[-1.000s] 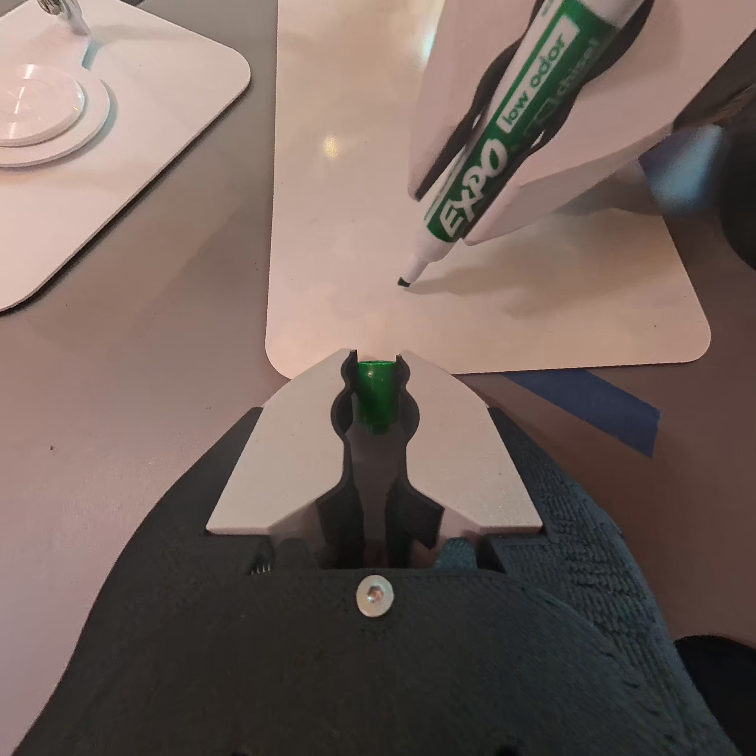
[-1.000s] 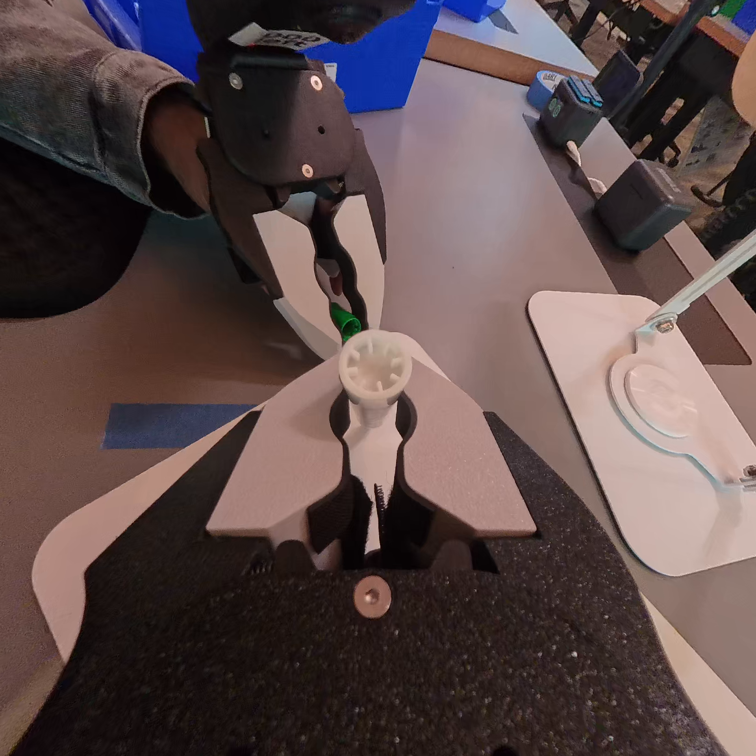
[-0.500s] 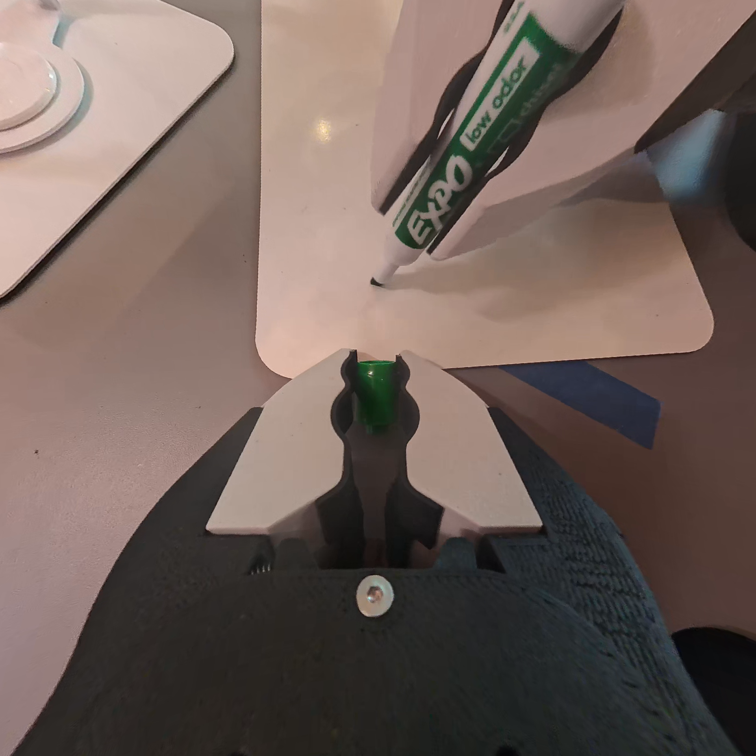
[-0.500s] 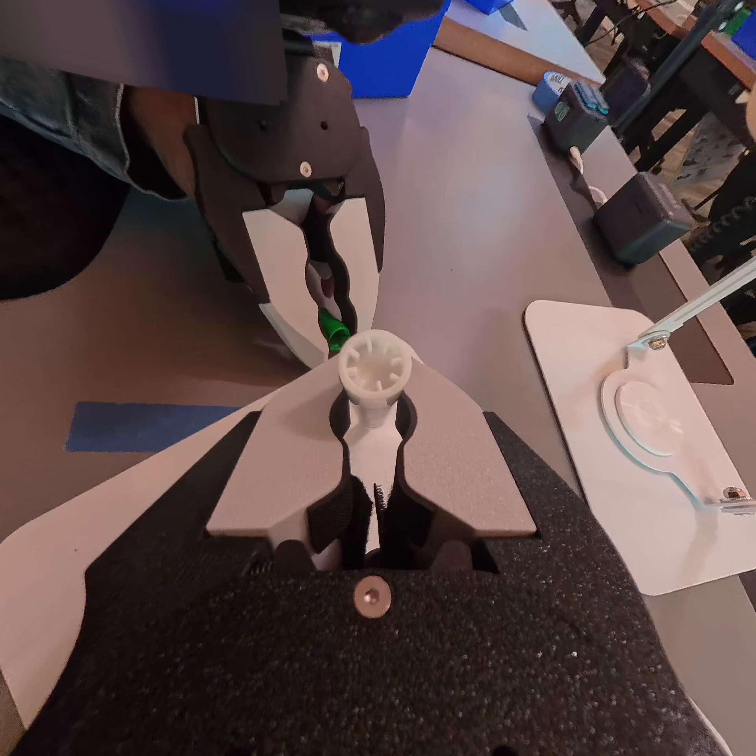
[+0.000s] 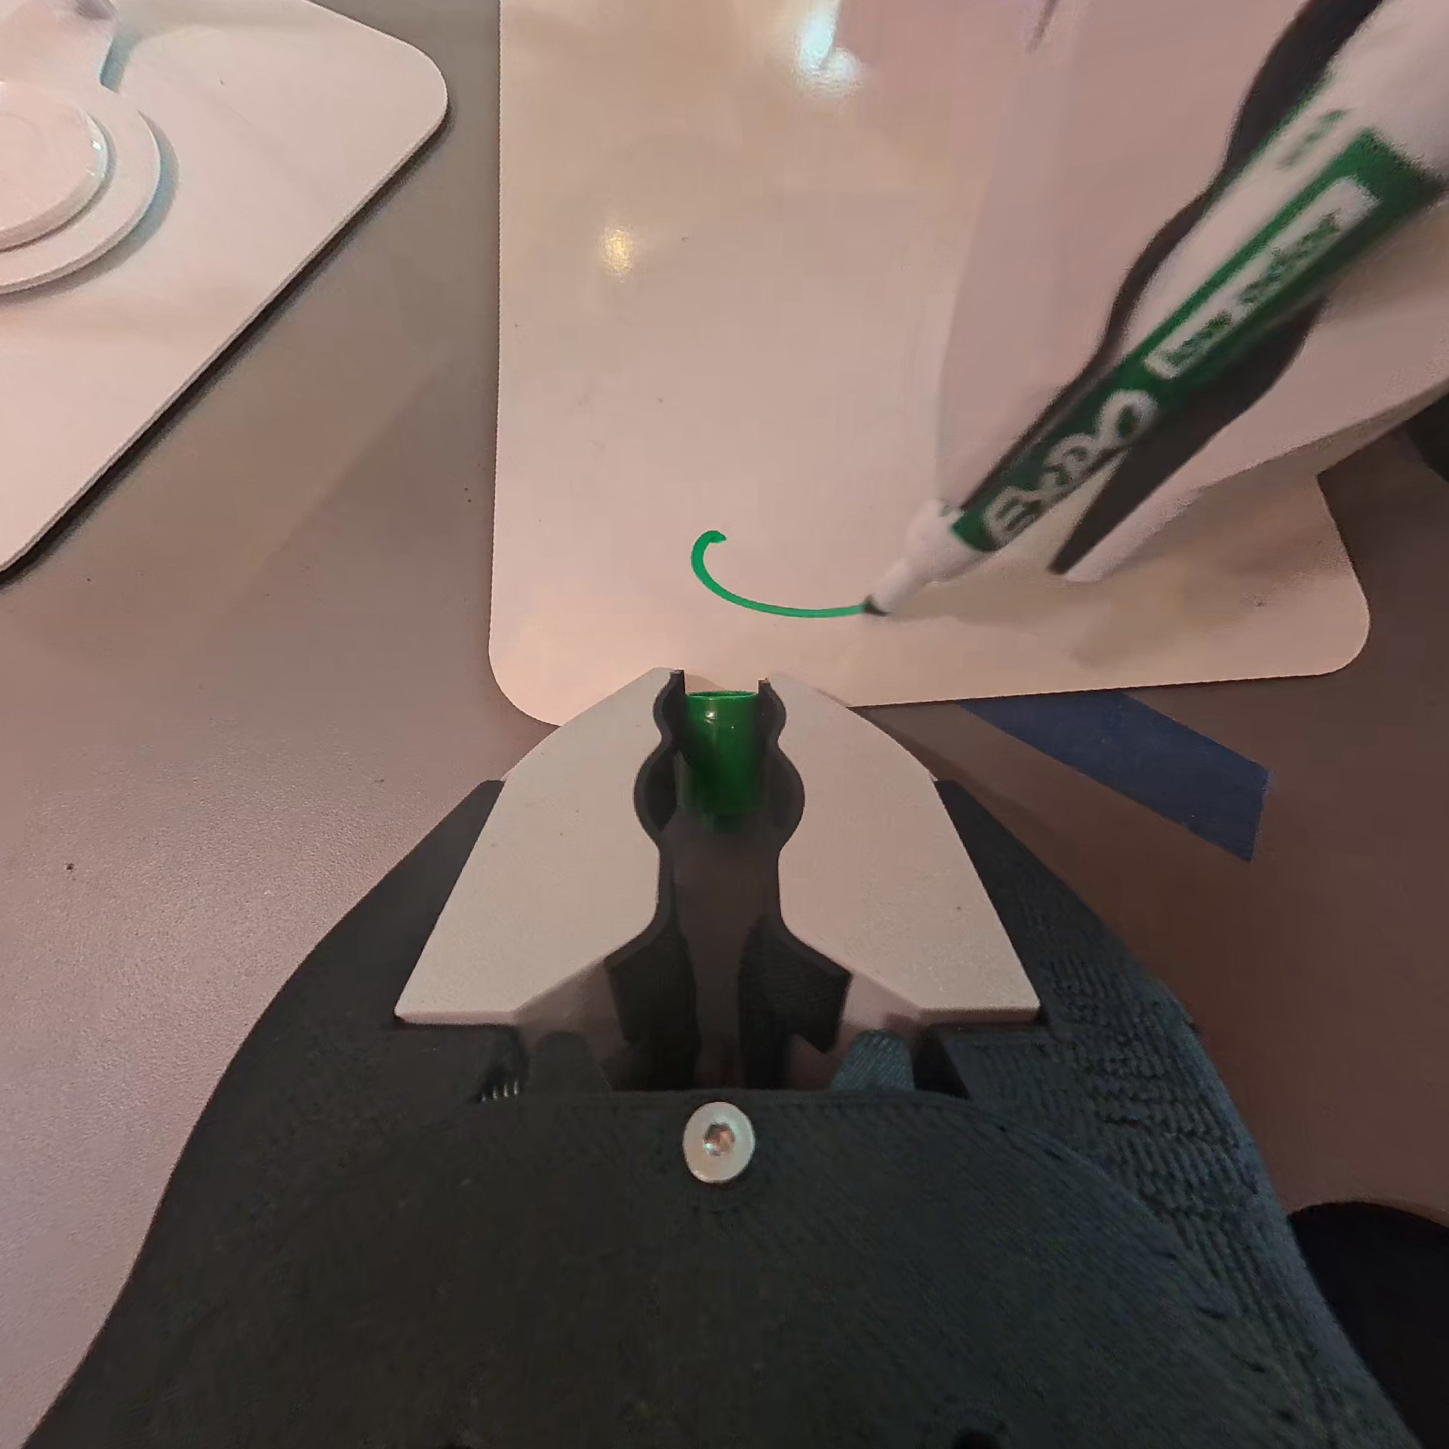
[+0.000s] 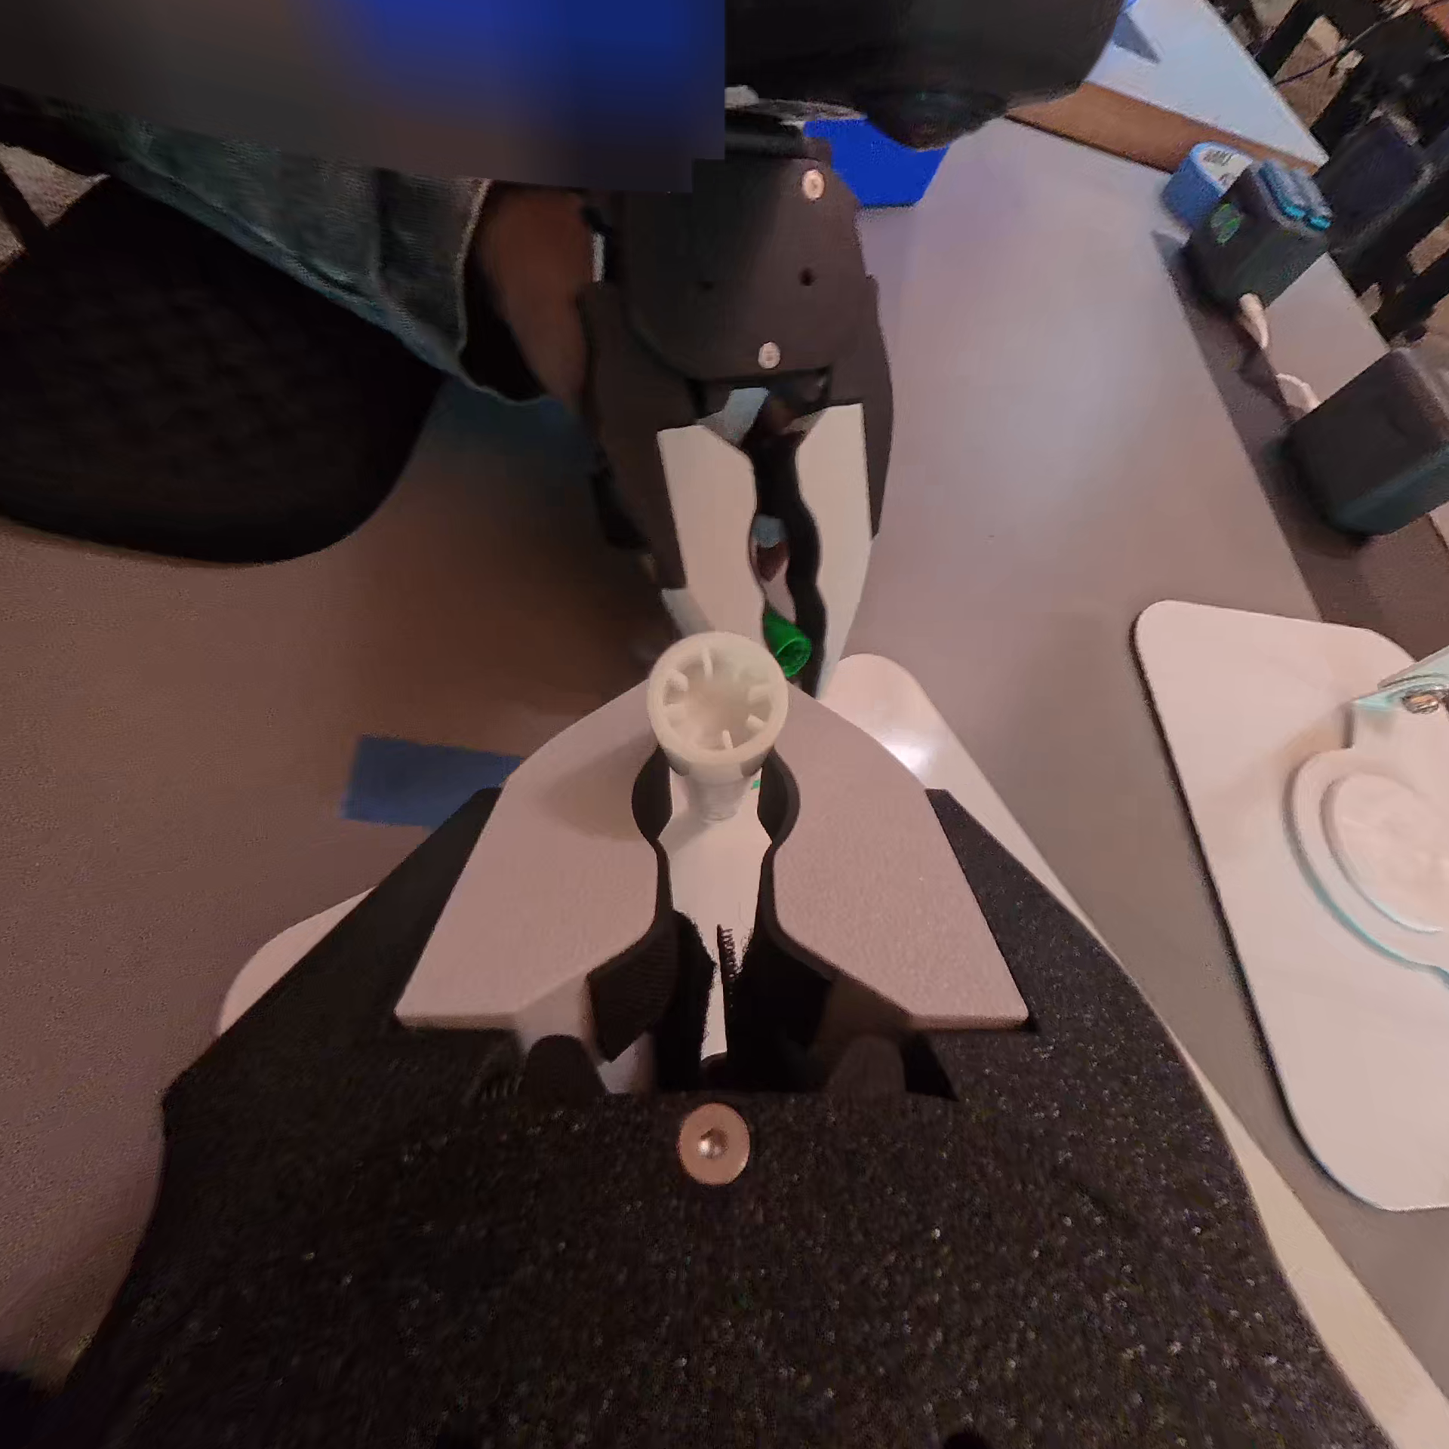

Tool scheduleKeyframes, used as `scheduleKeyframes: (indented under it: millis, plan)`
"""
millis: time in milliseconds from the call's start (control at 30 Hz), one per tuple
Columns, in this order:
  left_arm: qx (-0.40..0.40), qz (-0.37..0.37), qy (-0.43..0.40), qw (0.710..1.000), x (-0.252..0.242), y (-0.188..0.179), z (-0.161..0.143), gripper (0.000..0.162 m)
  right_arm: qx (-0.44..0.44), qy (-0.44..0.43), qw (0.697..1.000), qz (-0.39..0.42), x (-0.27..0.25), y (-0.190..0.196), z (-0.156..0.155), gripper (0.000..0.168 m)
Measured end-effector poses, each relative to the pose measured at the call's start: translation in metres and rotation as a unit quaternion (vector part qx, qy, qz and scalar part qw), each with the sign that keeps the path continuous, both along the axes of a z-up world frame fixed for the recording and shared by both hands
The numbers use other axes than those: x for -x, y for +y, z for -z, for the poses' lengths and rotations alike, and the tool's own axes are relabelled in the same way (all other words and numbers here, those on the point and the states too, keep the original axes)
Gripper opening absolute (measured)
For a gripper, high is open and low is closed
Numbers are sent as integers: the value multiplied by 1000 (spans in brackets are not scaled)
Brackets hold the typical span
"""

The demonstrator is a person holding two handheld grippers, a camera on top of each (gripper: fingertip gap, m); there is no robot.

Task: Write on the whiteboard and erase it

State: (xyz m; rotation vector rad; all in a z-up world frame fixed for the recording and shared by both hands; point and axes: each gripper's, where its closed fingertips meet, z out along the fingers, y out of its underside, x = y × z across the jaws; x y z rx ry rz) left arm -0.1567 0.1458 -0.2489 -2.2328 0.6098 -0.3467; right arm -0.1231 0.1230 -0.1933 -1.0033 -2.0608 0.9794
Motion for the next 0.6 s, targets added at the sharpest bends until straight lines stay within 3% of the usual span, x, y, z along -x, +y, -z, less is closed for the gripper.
scheduleKeyframes:
  millis: [233,433,600]
  plan:
    - [-1,1,1,1000,0,0,0,19,-31,0,999,43,-7,32,1,18]
    - [-1,1,1,1000,0,0,0,19,-18,12,1000,13,7,12,1,18]
    - [0,2,0,1000,0,0,0,19,-29,8,999,45,1,41,-1,18]
